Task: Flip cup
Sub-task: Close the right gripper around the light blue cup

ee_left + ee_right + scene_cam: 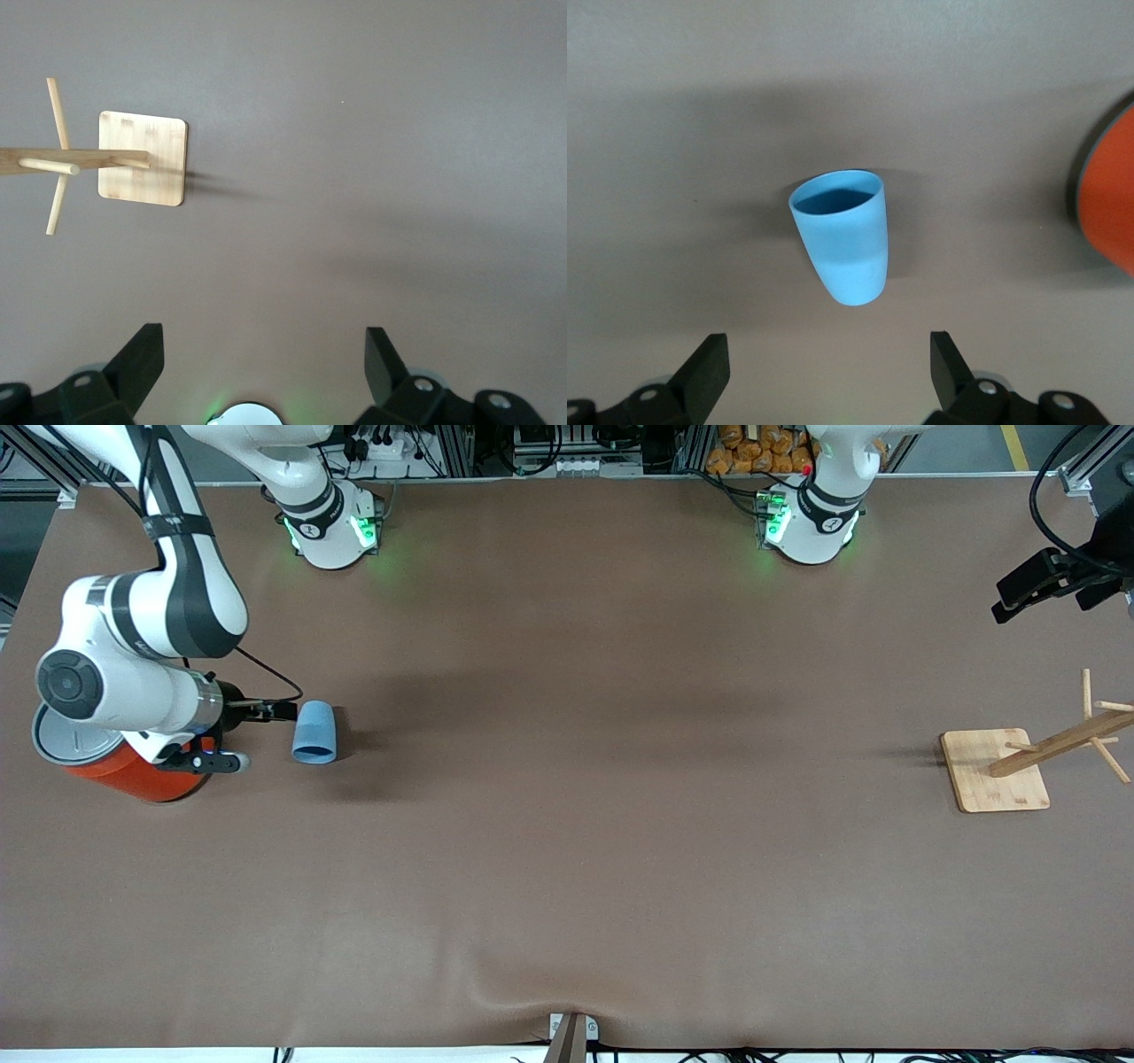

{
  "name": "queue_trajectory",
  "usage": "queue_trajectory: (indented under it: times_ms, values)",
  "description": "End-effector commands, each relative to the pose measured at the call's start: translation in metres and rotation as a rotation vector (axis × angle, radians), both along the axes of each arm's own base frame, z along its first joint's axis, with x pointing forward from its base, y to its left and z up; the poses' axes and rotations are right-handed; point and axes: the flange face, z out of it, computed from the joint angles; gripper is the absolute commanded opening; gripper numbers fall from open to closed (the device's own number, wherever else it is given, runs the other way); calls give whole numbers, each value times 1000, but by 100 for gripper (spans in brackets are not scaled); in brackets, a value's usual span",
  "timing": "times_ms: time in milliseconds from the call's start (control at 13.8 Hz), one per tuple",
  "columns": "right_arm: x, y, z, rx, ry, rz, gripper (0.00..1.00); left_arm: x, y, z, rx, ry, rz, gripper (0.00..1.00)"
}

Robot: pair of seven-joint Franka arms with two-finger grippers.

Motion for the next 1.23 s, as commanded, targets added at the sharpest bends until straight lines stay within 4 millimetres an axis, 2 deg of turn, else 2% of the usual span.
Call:
queue_trajectory:
  times_ms: [0, 145, 508, 654, 944, 1162]
  values:
    - [2, -5, -24, 36, 4, -24, 100, 1, -2, 3, 16, -1, -20, 100]
    - [4, -17, -48, 65, 20, -74, 100, 1, -1, 3, 16, 0, -19, 100]
    - [-4, -13, -80, 68, -21, -36, 100, 1, -1, 3, 16, 0, -19, 100]
    - [-5, -20, -95, 88, -22, 17, 100, 1, -2, 3, 16, 0, -22, 100]
    - [-24, -1, -120, 84, -24, 62, 100, 2, -3, 2, 16, 2, -22, 100]
    - [-28, -4, -133, 92, -54, 125, 100, 2, -4, 2, 16, 3, -25, 100]
